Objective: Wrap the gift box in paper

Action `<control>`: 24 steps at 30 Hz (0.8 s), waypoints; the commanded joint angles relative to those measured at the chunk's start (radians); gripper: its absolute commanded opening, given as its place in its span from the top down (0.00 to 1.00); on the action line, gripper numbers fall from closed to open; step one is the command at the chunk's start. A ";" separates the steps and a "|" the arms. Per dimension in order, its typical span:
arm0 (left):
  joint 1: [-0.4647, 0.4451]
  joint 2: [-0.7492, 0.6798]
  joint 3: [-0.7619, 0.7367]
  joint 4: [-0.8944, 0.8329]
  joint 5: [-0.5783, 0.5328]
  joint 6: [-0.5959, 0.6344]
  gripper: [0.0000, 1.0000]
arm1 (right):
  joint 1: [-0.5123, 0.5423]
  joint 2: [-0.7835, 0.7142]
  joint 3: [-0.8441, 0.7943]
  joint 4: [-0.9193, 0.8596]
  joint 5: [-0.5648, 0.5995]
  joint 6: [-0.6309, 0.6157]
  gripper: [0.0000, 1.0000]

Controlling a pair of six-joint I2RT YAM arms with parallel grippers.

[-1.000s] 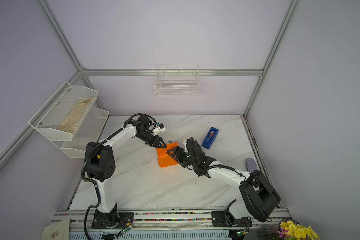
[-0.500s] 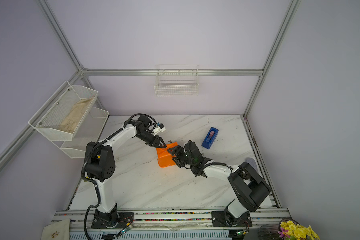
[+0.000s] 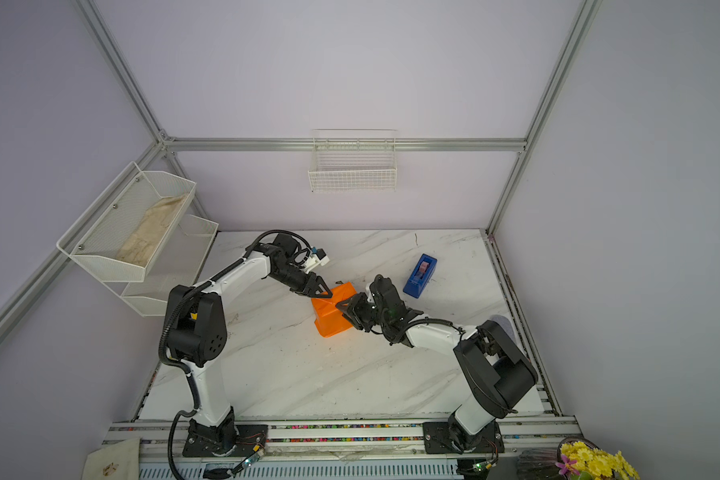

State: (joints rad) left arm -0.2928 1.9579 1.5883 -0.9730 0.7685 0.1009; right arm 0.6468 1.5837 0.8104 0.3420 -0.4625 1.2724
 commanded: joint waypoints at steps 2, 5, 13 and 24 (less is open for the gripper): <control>-0.011 -0.043 -0.111 -0.018 0.018 -0.072 0.53 | -0.077 0.033 0.043 -0.199 -0.018 -0.170 0.61; -0.014 -0.085 -0.167 0.046 0.044 -0.145 0.53 | -0.105 0.065 0.082 -0.255 -0.060 -0.244 0.64; -0.055 -0.134 -0.259 0.147 0.028 -0.285 0.53 | -0.150 0.111 0.198 -0.380 -0.081 -0.381 0.65; -0.061 -0.133 -0.295 0.196 -0.033 -0.385 0.54 | -0.161 0.017 0.256 -0.458 -0.076 -0.535 0.29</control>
State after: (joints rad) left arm -0.3298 1.8191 1.3457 -0.7609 0.8097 -0.2592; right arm 0.4889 1.6463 1.0687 -0.1040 -0.5335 0.7788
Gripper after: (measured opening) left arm 0.464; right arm 0.698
